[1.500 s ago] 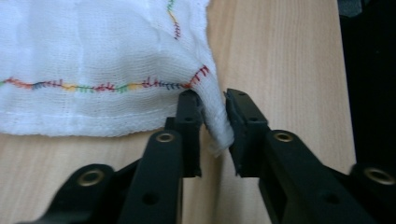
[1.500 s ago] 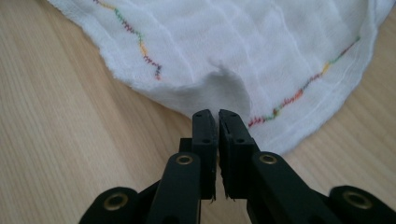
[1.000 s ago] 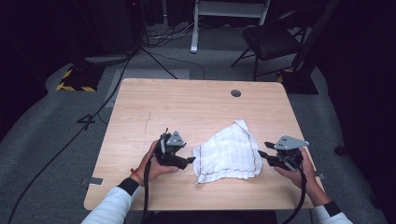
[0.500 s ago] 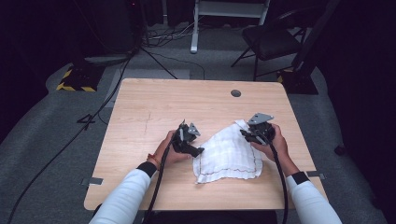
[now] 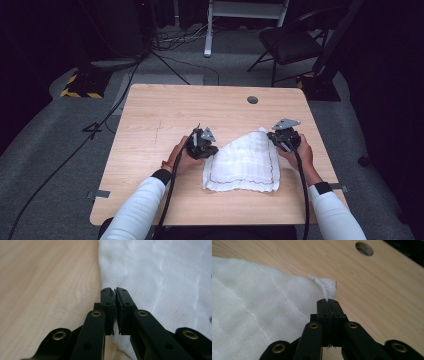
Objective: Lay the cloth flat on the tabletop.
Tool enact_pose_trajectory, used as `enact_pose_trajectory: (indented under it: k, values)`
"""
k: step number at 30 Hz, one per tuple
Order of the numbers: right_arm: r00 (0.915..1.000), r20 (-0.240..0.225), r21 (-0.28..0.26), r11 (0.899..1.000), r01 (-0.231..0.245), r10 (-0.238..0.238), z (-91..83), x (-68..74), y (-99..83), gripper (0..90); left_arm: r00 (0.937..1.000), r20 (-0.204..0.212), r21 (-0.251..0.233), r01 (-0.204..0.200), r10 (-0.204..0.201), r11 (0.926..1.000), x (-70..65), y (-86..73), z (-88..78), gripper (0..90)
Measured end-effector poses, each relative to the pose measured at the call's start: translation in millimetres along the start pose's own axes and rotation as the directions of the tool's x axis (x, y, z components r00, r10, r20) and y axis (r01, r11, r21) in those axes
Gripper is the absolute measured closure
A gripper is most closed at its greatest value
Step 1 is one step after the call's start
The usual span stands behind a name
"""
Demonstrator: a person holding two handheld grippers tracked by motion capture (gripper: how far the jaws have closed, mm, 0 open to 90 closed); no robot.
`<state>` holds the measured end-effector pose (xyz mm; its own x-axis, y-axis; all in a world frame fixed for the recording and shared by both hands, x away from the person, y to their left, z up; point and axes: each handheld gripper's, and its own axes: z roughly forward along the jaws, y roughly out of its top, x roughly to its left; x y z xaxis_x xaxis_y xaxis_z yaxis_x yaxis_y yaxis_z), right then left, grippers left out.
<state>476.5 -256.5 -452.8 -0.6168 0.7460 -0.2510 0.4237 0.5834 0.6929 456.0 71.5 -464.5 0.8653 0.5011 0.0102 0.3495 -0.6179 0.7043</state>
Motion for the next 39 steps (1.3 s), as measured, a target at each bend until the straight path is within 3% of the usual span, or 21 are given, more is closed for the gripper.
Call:
enact_pose_trajectory:
  k: [2, 3, 7, 8, 9, 10, 12, 13, 15, 17, 18, 20, 23, 25, 29, 30, 31, 32, 33, 35, 39]
  values:
    - [0.9997, 0.001, -0.031, 0.999, -0.026, 0.026, -7.3, -4.5, 5.6, 89.1, 0.9993, -0.036, -0.055, 0.009, -0.011, 0.9984, 3.5, 5.7, -12.7, 85.4]
    - [0.9991, 0.001, -0.071, 0.997, -0.041, 0.041, -17.7, -9.2, 12.3, 89.1, 0.9962, -0.086, -0.107, 0.005, -0.014, 0.9943, 4.7, 10.8, -27.1, 85.5]
    - [0.9987, -0.004, -0.126, 0.991, -0.051, 0.051, -36.5, -13.2, 20.6, 89.1, 0.9917, -0.128, -0.167, -0.022, 0.001, 0.9857, 2.0, 13.7, -48.5, 85.5]
    - [0.9984, -0.022, -0.153, 0.987, -0.055, 0.053, -49.8, -14.1, 20.8, 89.1, 0.993, -0.117, -0.186, -0.04, 0.018, 0.9817, -3.8, 10.9, -59.4, 85.5]
    - [0.9984, -0.022, -0.153, 0.987, -0.055, 0.053, -49.8, -14.1, 20.8, 89.1, 0.993, -0.117, -0.186, -0.04, 0.018, 0.9817, -3.8, 10.9, -59.4, 85.4]
    - [0.997, -0.053, -0.166, 0.984, -0.065, 0.057, -61.5, -13.5, 14.1, 89.1, 0.995, -0.08, -0.175, -0.072, 0.059, 0.9819, -14.4, 4.0, -65.8, 85.4]
    - [0.9957, -0.068, -0.163, 0.984, -0.073, 0.062, -65.8, -12.4, 8.1, 89.1, 0.9952, -0.057, -0.16, -0.088, 0.079, 0.9832, -21.3, -0.7, -66.5, 85.3]
    - [0.9925, -0.107, -0.128, 0.989, -0.073, 0.059, -69.4, -8.8, -8.2, 89.1, 0.9911, -0.015, -0.109, -0.133, 0.132, 0.9851, -36.4, -11.5, -65.5, 85.3]
    - [0.9912, -0.121, -0.102, 0.993, -0.065, 0.053, -69.7, -5.8, -17.9, 89.0, 0.9891, 0.014, -0.085, -0.145, 0.147, 0.9858, -43.4, -17.0, -63.5, 85.2]
    - [0.9864, -0.156, -0.034, 0.998, -0.057, 0.051, -67.7, -0.4, -36.5, 88.9, 0.983, 0.085, -0.035, -0.16, 0.163, 0.9865, -56.7, -27.4, -58.0, 85.0]
    - [0.978, -0.201, 0.028, 0.998, -0.049, 0.053, -65.7, 7.4, -54.7, 88.8, 0.9741, 0.128, 0.02, -0.19, 0.186, 0.9816, -69.1, -35.5, -49.4, 84.5]
    - [0.9769, -0.208, 0.049, 0.998, -0.039, 0.048, -64.8, 10.9, -59.8, 88.7, 0.9731, 0.132, 0.043, -0.196, 0.189, 0.9797, -74.6, -39.1, -45.5, 84.0]
    - [0.9752, -0.219, 0.11, 0.994, -0.006, 0.03, -60.4, 25.9, -79.2, 87.6, 0.9726, 0.175, 0.074, -0.168, 0.153, 0.9829, -85.2, -47.7, -35.9, 82.9]
    - [0.9747, -0.221, 0.115, 0.993, -0.01, 0.035, -60.1, 27.6, -82.0, 87.1, 0.9729, 0.187, 0.088, -0.155, 0.137, 0.984, -86.2, -49.5, -34.7, 82.5]
    - [0.9766, -0.209, 0.111, 0.993, -0.027, 0.05, -62.2, 27.9, -87.9, 80.1, 0.9705, 0.219, 0.096, -0.125, 0.101, 0.9875, -86.5, -54.7, -33.9, 71.7]
    - [0.9776, -0.204, 0.11, 0.993, -0.032, 0.054, -62.6, 27.6, -88.4, 75.7, 0.973, 0.209, 0.095, -0.121, 0.099, 0.9881, -86.5, -55.1, -35.1, 67.0]
    - [0.9819, -0.18, 0.106, 0.994, -0.04, 0.059, -64.6, 25.7, -88.4, 68.4, 0.9826, 0.166, 0.091, -0.099, 0.083, 0.9909, -84.4, -54.0, -39.1, 53.6]
    - [0.9819, -0.18, 0.106, 0.994, -0.04, 0.059, -64.6, 25.7, -88.4, 68.4, 0.9826, 0.166, 0.091, -0.099, 0.083, 0.9909, -84.4, -54.0, -39.1, 48.3]
    - [0.9851, -0.158, 0.09, 0.995, -0.054, 0.067, -68.2, 22.5, -86.2, 61.2, 0.9886, 0.141, 0.053, -0.06, 0.052, 0.9968, -77.9, -52.0, -47.3, 44.3]
    - [0.9859, -0.151, 0.074, 0.995, -0.061, 0.072, -70.6, 20.2, -84.5, 59.4, 0.992, 0.122, 0.027, -0.035, 0.032, 0.999, -74.3, -50.7, -52.0, 36.9]
    - [0.9871, -0.137, 0.011, 0.997, -0.082, 0.082, -77.1, 11.6, -73.9, 52.8, 0.9976, 0.063, -0.043, 0.031, -0.028, 0.9986, -55.5, -41.0, -61.5, 32.5]
